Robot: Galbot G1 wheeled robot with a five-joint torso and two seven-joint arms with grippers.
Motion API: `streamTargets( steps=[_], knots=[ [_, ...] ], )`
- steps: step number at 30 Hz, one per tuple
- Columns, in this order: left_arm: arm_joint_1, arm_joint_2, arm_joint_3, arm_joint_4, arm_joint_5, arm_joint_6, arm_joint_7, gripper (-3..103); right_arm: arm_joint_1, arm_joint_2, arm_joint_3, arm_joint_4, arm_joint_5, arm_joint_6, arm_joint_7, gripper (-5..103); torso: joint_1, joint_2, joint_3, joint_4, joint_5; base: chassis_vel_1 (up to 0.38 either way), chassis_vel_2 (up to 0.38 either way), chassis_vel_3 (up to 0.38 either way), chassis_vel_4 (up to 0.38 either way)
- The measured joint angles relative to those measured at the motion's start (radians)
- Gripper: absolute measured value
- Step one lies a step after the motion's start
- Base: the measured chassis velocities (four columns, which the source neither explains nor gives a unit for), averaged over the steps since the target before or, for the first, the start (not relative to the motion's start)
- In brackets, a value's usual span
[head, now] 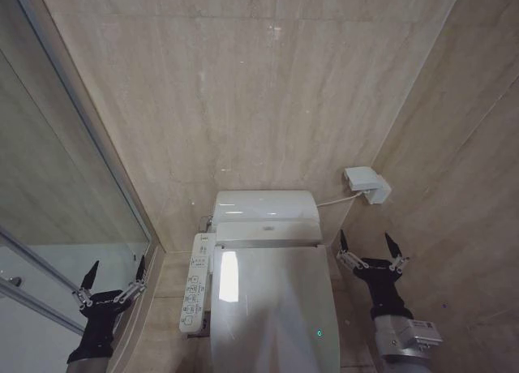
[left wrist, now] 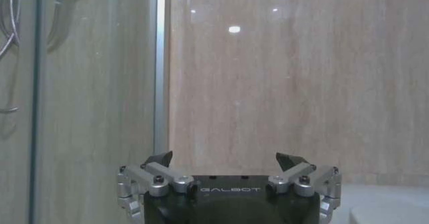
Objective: Open the toilet lid, clean the toilet bowl with a toilet brush, close the toilet lid, and flush.
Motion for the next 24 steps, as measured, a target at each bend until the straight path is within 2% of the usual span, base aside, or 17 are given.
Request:
streamTargets(
  steps=[4,13,24],
  knots=[
    [0.002,-0.001,0.014,0.002,0.014,0.0,0.001,100,0.0,0.0,0.0,0.0,0.0,0.0,0.0,100,0.0,0.0,0.0,0.0,0.0,0.0,0.0,0.0,0.0],
    [0.014,0.0,0.038,-0.022,0.021,0.057,-0.018,100,0.0,0.0,0.0,0.0,0.0,0.0,0.0,100,0.0,0.0,0.0,0.0,0.0,0.0,0.0,0.0,0.0],
    [0.028,-0.001,0.058,-0.039,0.055,0.053,-0.026,100,0.0,0.0,0.0,0.0,0.0,0.0,0.0,100,0.0,0.0,0.0,0.0,0.0,0.0,0.0,0.0,0.0]
  ],
)
